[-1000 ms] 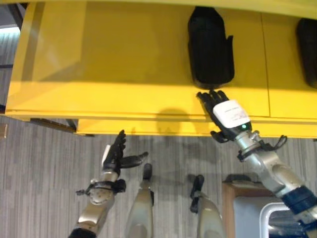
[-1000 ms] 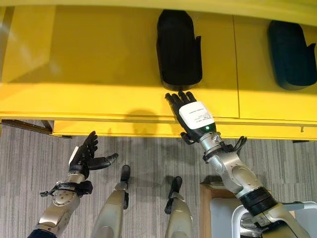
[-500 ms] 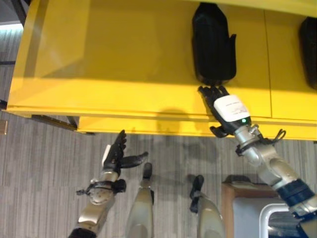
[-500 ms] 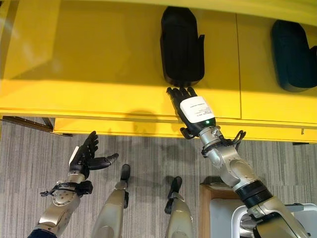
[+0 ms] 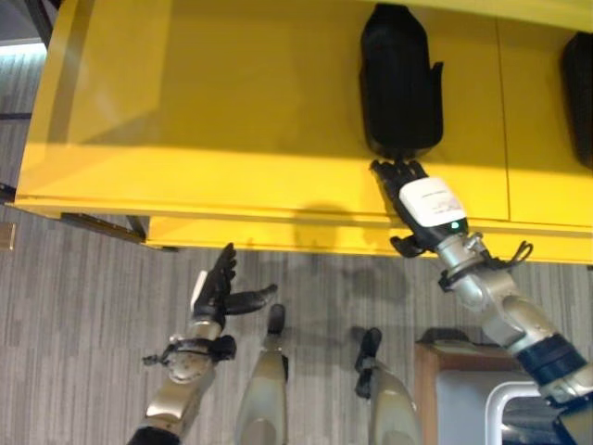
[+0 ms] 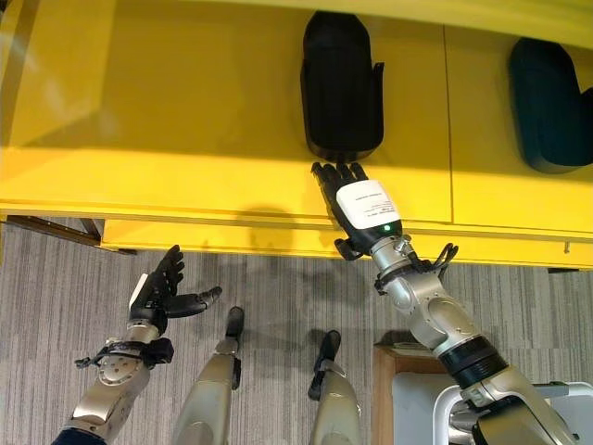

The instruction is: Move parts from the plastic box to the shelf.

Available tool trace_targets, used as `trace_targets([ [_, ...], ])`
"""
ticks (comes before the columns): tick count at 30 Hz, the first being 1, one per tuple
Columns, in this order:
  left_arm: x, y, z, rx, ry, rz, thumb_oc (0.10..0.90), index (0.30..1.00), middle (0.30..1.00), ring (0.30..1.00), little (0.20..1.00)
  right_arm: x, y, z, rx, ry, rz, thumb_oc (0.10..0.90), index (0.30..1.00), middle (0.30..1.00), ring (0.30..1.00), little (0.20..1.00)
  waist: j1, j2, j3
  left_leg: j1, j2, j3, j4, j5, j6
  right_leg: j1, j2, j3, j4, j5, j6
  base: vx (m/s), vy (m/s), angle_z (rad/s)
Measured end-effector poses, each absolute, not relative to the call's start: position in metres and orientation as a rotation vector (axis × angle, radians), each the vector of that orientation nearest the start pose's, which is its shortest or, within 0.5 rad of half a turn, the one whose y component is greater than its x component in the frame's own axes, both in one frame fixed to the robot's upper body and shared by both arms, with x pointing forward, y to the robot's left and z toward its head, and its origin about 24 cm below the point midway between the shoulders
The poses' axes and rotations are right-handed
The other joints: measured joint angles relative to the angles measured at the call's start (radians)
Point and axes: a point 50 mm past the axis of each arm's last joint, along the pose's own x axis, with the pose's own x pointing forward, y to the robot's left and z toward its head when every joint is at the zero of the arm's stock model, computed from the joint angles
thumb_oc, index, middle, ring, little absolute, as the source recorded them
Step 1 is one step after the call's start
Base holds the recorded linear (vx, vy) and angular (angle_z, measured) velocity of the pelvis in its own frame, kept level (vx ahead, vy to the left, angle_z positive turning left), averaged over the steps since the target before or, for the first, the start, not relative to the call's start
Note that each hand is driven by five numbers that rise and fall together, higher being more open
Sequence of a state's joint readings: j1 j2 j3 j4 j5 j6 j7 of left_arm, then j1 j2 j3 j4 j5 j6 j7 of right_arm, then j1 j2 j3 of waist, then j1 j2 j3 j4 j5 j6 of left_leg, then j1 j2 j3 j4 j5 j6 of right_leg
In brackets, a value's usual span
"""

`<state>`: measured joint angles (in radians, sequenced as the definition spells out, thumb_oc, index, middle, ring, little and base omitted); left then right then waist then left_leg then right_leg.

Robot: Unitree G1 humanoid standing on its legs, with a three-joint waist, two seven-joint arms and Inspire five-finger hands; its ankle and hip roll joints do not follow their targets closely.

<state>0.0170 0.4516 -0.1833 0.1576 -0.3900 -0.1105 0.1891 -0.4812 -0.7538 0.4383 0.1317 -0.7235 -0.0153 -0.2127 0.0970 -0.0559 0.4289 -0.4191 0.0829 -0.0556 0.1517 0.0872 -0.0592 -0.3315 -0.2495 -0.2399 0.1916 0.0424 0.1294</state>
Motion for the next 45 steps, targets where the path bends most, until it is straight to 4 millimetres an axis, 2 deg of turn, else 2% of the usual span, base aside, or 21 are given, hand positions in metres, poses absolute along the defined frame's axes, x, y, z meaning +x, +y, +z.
trace_targets([
  [7,0.243,0.218,0.019,0.080,0.117,0.087,0.900,1.000,1.000,1.000,1.000,0.317,-0.187,0.141,-1.512,-0.483,0.082,0.900,1.000,1.000,1.000,1.000,-0.001,0.000,0.000,0.000,0.000,0.000,0.000,0.000,0.000,-0.001,0.002,0.000,0.002,-0.001,0.001,0.00,0.000,0.00],
  [15,0.244,0.220,0.020,0.078,0.111,0.100,0.900,1.000,1.000,1.000,1.000,0.294,-0.191,0.130,-1.446,-0.470,0.107,0.900,1.000,1.000,1.000,1.000,-0.010,-0.002,0.000,0.003,-0.001,0.000,0.001,0.000,0.001,0.001,0.002,0.000,0.004,-0.001,0.002,0.00,0.000,0.00],
  [23,0.243,0.223,0.021,0.077,0.111,0.111,0.900,1.000,1.000,1.000,1.000,0.283,-0.195,0.124,-1.381,-0.446,0.128,0.900,1.000,1.000,1.000,1.000,-0.019,-0.003,0.000,0.035,0.000,0.002,-0.001,-0.001,0.000,0.032,0.003,0.002,0.002,-0.001,0.002,0.00,0.000,0.00],
  [29,0.239,0.226,0.017,0.078,0.125,0.124,0.900,1.000,1.000,1.000,1.000,0.278,-0.189,0.134,-1.295,-0.492,0.111,0.900,1.000,1.000,1.000,1.000,-0.036,-0.008,-0.003,0.069,0.004,0.005,-0.010,-0.003,-0.002,0.069,0.006,0.003,-0.021,0.004,0.001,0.02,0.026,-0.02],
  [33,0.230,0.228,0.009,0.077,0.162,0.132,0.900,1.000,1.000,1.000,1.000,0.269,-0.185,0.135,-1.103,-0.497,0.090,0.900,1.000,1.000,1.000,1.000,-0.050,-0.051,-0.048,0.138,0.007,0.025,-0.063,0.001,-0.004,0.141,0.014,0.006,-0.098,0.031,0.007,0.04,0.060,-0.10],
  [36,0.225,0.228,0.003,0.079,0.200,0.130,0.900,1.000,1.000,1.000,1.000,0.264,-0.178,0.121,-0.898,-0.436,0.091,0.900,1.000,1.000,1.000,1.000,-0.065,-0.078,-0.108,0.192,0.001,0.036,-0.099,0.003,-0.007,0.195,0.015,0.002,-0.145,0.040,0.012,0.07,0.096,-0.02],
  [39,0.218,0.230,-0.005,0.083,0.237,0.135,0.900,1.000,1.000,1.000,1.000,0.260,-0.178,0.115,-0.793,-0.403,0.096,0.900,1.000,1.000,1.000,1.000,-0.068,-0.077,-0.133,0.221,-0.003,0.050,-0.115,0.001,-0.007,0.218,0.011,0.005,-0.161,0.043,0.013,0.07,0.118,-0.07],
  [41,0.214,0.230,-0.013,0.079,0.281,0.144,0.900,1.000,1.000,1.000,1.000,0.258,-0.170,0.106,-0.675,-0.369,0.103,0.900,1.000,1.000,1.000,1.000,-0.069,-0.071,-0.141,0.258,-0.006,0.056,-0.121,-0.012,-0.001,0.250,0.006,0.010,-0.164,0.042,0.013,0.04,0.061,-0.10],
  [43,0.207,0.228,-0.020,0.069,0.309,0.145,0.900,1.000,1.000,1.000,1.000,0.257,-0.169,0.104,-0.635,-0.350,0.114,0.900,1.000,1.000,1.000,1.000,-0.071,-0.068,-0.171,0.265,-0.013,0.062,-0.123,-0.011,-0.003,0.256,0.001,0.016,-0.172,0.042,0.015,0.08,0.134,-0.06],
  [45,0.206,0.227,-0.021,0.064,0.314,0.135,0.900,1.000,1.000,1.000,1.000,0.257,-0.169,0.103,-0.616,-0.341,0.119,0.900,1.000,1.000,1.000,1.000,-0.066,-0.067,-0.176,0.286,-0.023,0.072,-0.123,-0.018,0.006,0.274,-0.004,0.018,-0.173,0.043,0.016,0.08,0.179,-0.04],
])
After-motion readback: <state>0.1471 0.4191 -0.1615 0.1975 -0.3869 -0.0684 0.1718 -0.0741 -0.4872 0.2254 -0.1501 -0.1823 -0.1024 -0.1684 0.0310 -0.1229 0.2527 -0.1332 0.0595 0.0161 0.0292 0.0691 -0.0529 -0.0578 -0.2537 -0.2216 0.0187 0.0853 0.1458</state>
